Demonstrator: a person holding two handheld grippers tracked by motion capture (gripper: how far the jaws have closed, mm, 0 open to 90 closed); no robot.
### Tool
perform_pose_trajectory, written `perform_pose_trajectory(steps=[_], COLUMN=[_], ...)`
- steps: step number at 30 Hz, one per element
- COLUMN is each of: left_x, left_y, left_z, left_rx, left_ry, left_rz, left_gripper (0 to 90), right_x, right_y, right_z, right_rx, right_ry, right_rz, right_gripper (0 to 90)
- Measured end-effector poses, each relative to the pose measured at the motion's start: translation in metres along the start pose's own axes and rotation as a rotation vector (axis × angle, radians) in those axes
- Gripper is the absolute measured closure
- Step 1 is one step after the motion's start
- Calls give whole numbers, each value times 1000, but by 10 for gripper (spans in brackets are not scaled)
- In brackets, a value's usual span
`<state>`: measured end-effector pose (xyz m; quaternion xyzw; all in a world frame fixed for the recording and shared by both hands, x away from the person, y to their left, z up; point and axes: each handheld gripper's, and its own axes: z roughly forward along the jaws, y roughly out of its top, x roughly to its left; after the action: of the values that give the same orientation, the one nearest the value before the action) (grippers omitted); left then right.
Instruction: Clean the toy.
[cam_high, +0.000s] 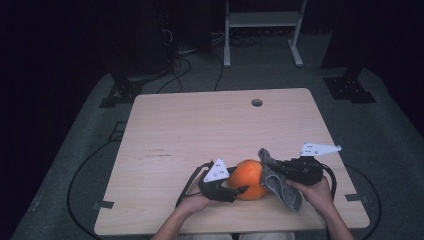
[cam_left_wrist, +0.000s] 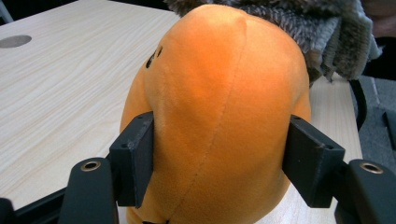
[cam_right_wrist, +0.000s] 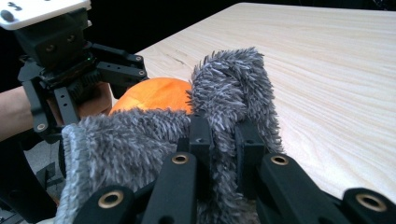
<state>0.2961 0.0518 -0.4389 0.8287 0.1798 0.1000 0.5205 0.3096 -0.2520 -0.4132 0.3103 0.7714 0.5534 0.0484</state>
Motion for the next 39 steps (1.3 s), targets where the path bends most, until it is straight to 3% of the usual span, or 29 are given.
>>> perform_pose_trajectory(steps=[2,4,7,9,11,14,15,18,20,22,25,28,33,39], left_x=[2,3,3,4,7,14,14,13,12,13,9,7,9,4], left_y=[0,-1,-1,-2,-2,-1,0,5,8,12,15,16,16,10], left_z=[0,0,1,0,-2,-6,-7,-13,-16,-20,-22,-21,-22,-14], left_rx=[-7,-11,-12,-16,-25,-55,-59,-67,-64,-64,-46,-19,-31,-18], left_ry=[2,1,6,6,-10,-34,-31,-18,-11,-13,19,34,27,6], left_rz=[-25,-38,-43,-52,-79,-118,-119,-114,-101,-101,-61,-40,-50,-20], left_gripper=[332,334,333,333,335,357,364,375,378,381,385,385,386,342], right_x=[5,15,42,50,48,34,27,20,28,41,51,52,54,37], right_y=[4,9,19,20,20,16,14,10,13,19,22,22,22,11], right_z=[-1,1,15,19,18,10,7,3,3,6,10,13,18,22], right_rx=[-22,-33,2,21,18,-6,-15,-22,-43,-77,-83,-94,-87,-44], right_ry=[25,80,97,89,73,13,5,-13,-24,8,6,48,24,1], right_rz=[0,-6,-117,-155,-162,-123,-91,-56,-91,-131,-170,-146,-177,-128], right_gripper=[801,800,799,799,799,796,796,798,800,800,800,801,801,800])
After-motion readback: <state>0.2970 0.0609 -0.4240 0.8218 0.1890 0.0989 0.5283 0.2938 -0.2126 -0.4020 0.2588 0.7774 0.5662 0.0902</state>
